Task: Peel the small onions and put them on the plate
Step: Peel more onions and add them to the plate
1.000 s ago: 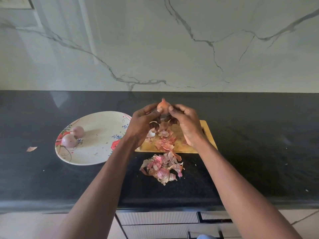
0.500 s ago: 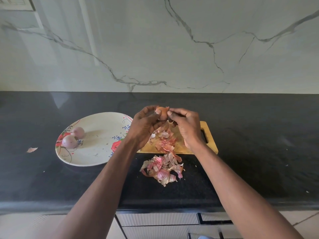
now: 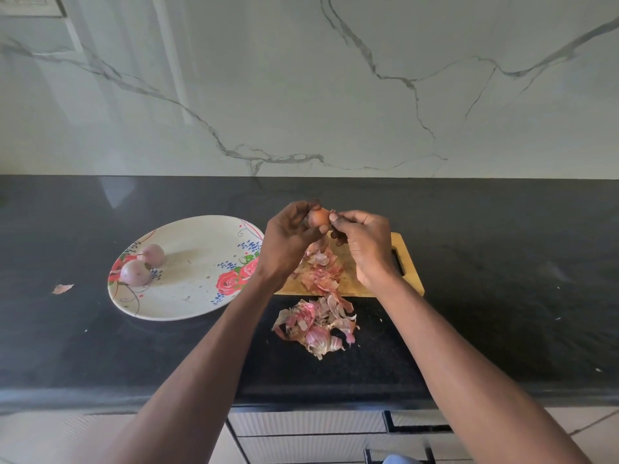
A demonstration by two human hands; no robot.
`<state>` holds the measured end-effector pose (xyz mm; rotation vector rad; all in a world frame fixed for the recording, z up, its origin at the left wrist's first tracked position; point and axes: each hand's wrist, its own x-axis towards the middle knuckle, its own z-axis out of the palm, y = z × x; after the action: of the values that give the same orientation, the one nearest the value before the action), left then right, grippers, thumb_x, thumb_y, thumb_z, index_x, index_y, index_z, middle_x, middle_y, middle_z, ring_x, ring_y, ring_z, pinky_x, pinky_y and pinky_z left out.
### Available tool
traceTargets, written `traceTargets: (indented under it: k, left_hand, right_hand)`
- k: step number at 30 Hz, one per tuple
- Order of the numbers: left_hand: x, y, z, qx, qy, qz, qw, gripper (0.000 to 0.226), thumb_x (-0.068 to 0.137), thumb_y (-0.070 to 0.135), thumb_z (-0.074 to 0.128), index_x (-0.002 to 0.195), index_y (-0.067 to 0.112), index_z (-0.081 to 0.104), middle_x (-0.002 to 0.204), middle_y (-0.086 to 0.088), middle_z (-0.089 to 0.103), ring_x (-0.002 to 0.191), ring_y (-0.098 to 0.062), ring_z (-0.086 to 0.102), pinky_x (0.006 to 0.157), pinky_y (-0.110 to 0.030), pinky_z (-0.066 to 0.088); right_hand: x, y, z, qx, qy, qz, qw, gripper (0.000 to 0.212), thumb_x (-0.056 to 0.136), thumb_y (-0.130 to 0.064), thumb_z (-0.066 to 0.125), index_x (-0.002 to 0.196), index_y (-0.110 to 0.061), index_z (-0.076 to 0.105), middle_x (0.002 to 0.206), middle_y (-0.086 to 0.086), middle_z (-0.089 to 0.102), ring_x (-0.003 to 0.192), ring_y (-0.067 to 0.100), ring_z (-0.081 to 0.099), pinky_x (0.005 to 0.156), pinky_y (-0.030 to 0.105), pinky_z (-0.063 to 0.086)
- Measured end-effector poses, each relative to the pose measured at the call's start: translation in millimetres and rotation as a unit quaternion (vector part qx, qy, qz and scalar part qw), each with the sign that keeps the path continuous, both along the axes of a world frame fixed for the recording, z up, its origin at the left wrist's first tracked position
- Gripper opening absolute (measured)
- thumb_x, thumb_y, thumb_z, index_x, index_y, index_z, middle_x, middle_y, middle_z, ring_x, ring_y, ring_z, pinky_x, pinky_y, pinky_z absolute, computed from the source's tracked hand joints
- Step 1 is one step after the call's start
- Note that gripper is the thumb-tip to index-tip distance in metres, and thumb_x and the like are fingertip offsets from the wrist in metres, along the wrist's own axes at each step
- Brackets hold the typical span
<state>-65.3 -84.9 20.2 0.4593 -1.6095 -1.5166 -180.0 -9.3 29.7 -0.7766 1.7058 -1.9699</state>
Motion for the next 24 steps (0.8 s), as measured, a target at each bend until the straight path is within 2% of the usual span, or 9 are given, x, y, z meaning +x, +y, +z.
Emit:
traceTargets:
  k: [3, 6, 11, 15, 24]
  left_hand:
    - [0.9, -1.5, -1.4, -0.007, 0.012, 0.000, 1.000, 0.023, 0.094, 0.003, 0.067, 0.116, 0.002, 0.069, 0.130, -0.008, 0.068, 0.120, -0.015, 0.065, 0.098, -0.036, 0.056]
    - [1.9, -2.3, -2.4, 0.000, 0.016, 0.008, 1.000, 0.023, 0.095, 0.005, 0.066, 0.118, 0.004, 0.068, 0.120, -0.007, 0.073, 0.110, -0.024, 0.070, 0.094, -0.045, 0.058]
    - [2.9, -2.5, -2.0, -0.007, -0.006, 0.011, 1.000, 0.031, 0.096, 0.005, 0.065, 0.126, 0.000, 0.064, 0.117, -0.015, 0.072, 0.106, -0.028, 0.072, 0.090, -0.042, 0.060]
    - [2.8, -1.2, -2.4, -0.006, -0.010, 0.015, 1.000, 0.029, 0.097, 0.005, 0.065, 0.125, -0.004, 0.064, 0.113, -0.017, 0.073, 0.100, -0.028, 0.073, 0.088, -0.046, 0.060]
    - [4.1, 0.7, -1.4, -0.008, -0.015, 0.027, 0.999, 0.027, 0.095, 0.008, 0.068, 0.119, -0.004, 0.064, 0.107, -0.017, 0.073, 0.091, -0.029, 0.074, 0.086, -0.048, 0.061]
  right_hand:
    - [0.3, -0.6, -1.9, 0.021, 0.033, -0.004, 0.999, 0.016, 0.091, -0.008, 0.071, 0.076, -0.014, 0.075, 0.069, 0.001, 0.070, 0.059, 0.010, 0.060, 0.054, 0.026, 0.047]
    - [2.0, 0.3, -2.1, 0.041, 0.076, -0.005, 0.996, 0.020, 0.095, -0.012, 0.066, 0.077, -0.015, 0.072, 0.068, -0.002, 0.066, 0.060, 0.008, 0.056, 0.055, 0.026, 0.045]
    - [-1.4, 0.3, -1.7, 0.076, 0.145, 0.020, 0.986, 0.017, 0.100, -0.017, 0.060, 0.087, -0.012, 0.070, 0.069, -0.004, 0.062, 0.060, 0.006, 0.052, 0.053, 0.023, 0.038]
    - [-3.9, -0.8, -2.8, 0.085, 0.149, 0.033, 0.985, 0.018, 0.101, -0.019, 0.057, 0.089, -0.010, 0.068, 0.066, -0.005, 0.056, 0.057, 0.006, 0.047, 0.051, 0.024, 0.033]
    - [-2.7, -1.4, -2.7, 0.061, 0.123, 0.038, 0.990, 0.020, 0.099, -0.018, 0.059, 0.085, -0.008, 0.067, 0.068, -0.001, 0.058, 0.062, 0.010, 0.049, 0.059, 0.035, 0.039]
